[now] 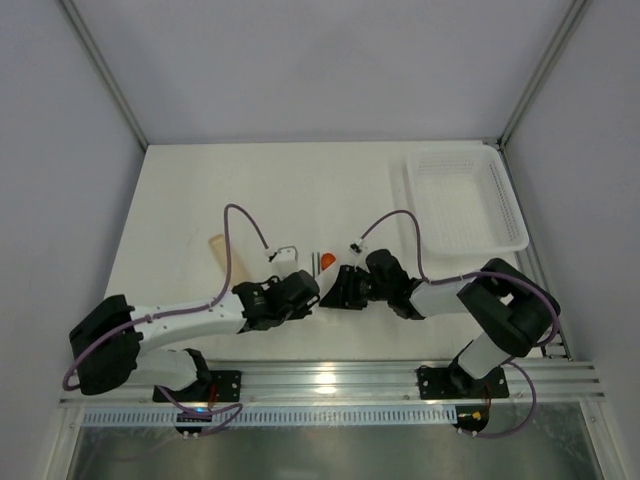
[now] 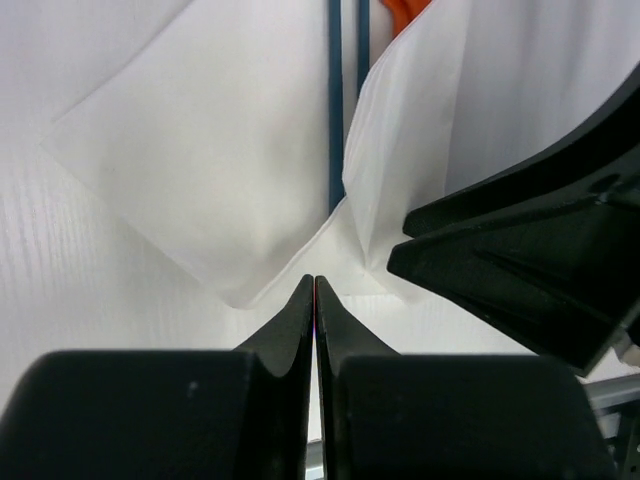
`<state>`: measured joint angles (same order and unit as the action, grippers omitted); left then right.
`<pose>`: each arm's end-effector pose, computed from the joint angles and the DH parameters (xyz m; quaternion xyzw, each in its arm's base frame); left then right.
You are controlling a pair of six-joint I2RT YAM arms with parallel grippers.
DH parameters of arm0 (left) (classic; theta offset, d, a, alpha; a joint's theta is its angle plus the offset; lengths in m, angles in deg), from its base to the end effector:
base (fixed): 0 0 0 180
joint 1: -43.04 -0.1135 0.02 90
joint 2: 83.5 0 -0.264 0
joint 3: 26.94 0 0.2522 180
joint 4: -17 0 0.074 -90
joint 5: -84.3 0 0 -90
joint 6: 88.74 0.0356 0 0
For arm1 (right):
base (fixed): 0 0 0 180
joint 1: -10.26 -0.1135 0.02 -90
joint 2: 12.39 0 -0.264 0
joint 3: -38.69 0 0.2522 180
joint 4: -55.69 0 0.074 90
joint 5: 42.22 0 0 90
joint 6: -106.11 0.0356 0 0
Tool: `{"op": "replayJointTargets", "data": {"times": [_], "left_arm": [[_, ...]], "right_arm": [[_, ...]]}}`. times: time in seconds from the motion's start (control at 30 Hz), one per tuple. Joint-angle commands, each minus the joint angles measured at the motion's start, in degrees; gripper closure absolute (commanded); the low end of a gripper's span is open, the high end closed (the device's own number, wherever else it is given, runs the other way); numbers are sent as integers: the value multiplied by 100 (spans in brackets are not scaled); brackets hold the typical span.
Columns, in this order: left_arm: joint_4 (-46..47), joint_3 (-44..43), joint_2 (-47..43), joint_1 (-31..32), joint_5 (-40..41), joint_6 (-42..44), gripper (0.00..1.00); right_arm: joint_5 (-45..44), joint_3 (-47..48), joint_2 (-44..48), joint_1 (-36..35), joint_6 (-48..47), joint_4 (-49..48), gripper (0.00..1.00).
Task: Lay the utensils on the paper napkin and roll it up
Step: Roll the napkin at the center of the board.
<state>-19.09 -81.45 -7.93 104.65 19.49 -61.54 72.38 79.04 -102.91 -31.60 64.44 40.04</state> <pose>0.1309 -0.2102 0.1893 -0.0714 0.9354 -0.1466 0.3137 0.1924 0.1923 0.1235 -0.0502 0.8690 0.4552 0.1875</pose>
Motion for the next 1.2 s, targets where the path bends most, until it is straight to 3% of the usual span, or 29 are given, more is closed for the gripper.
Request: {"op": "replayJointTargets", "data": {"times": [0.0, 0.17, 0.4, 0.87, 1.17], "left_arm": [[-264, -249, -332, 71, 390, 57, 100], [543, -117, -500, 71, -5, 321, 100], [984, -170, -209, -69, -269, 418, 100], [1424, -144, 379, -886, -673, 699, 100], [1390, -29, 424, -896, -708, 559, 100]], "right_arm": [[-140, -31, -159, 47, -105, 41, 53], [-113, -49, -185, 73, -105, 23, 53], [-105, -40, -141, 91, -158, 102, 53], [-96, 31, -159, 109, -272, 269, 53], [-78, 74, -238, 117, -272, 269, 53]]}}
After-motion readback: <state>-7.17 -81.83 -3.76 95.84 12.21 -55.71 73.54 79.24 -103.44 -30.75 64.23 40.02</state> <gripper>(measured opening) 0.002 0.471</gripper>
